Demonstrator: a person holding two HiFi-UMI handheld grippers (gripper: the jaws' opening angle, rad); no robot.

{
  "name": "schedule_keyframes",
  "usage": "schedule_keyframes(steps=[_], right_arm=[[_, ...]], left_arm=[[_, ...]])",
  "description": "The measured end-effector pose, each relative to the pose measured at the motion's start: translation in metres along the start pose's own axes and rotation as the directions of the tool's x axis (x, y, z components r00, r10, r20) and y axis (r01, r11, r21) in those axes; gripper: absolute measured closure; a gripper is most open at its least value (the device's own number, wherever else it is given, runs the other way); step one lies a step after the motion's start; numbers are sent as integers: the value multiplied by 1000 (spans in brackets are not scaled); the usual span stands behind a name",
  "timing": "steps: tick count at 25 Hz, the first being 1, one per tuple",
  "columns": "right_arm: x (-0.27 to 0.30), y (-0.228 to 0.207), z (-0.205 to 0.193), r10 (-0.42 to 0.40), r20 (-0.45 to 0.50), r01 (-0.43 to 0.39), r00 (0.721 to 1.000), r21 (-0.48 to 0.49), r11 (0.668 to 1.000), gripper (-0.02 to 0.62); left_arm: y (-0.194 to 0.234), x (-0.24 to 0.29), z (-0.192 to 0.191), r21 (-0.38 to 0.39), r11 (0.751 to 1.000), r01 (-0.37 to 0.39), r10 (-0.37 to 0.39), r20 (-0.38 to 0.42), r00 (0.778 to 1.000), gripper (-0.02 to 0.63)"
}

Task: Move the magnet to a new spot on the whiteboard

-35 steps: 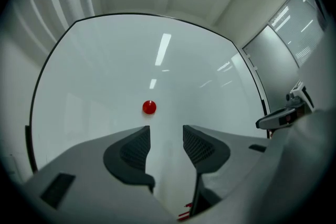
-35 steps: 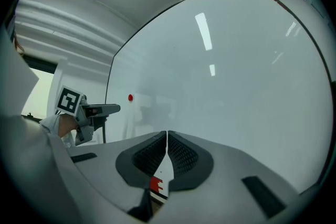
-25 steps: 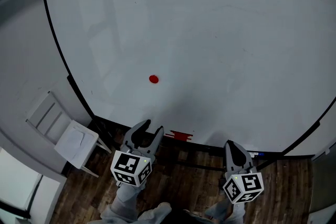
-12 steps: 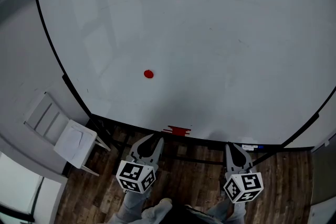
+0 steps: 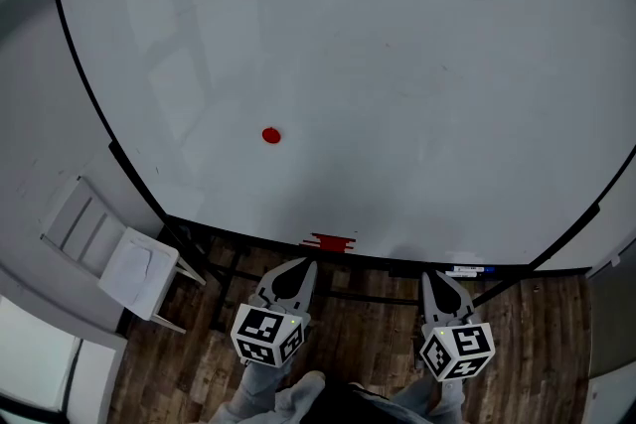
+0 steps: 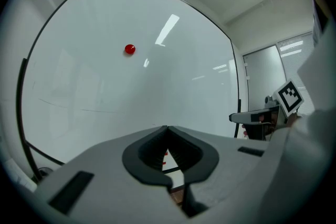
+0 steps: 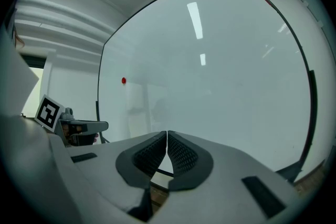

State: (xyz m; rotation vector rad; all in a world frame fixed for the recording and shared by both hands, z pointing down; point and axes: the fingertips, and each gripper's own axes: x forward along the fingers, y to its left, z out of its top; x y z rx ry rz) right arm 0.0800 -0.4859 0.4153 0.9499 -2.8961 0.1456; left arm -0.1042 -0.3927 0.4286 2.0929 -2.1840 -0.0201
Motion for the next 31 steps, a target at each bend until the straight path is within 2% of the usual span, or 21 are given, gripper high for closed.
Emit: schedule_keyframes(steps=[10, 31], right_arm=[[0, 1, 1, 12, 1, -12, 1000, -32, 999, 568], [3, 13, 2, 43, 9, -43, 999, -13, 999, 568]], left_arm=[[-3, 5, -4, 3, 1000, 13, -13, -11, 1000, 597], [-4, 0, -4, 15, 1000, 22, -22, -11, 1000, 597]])
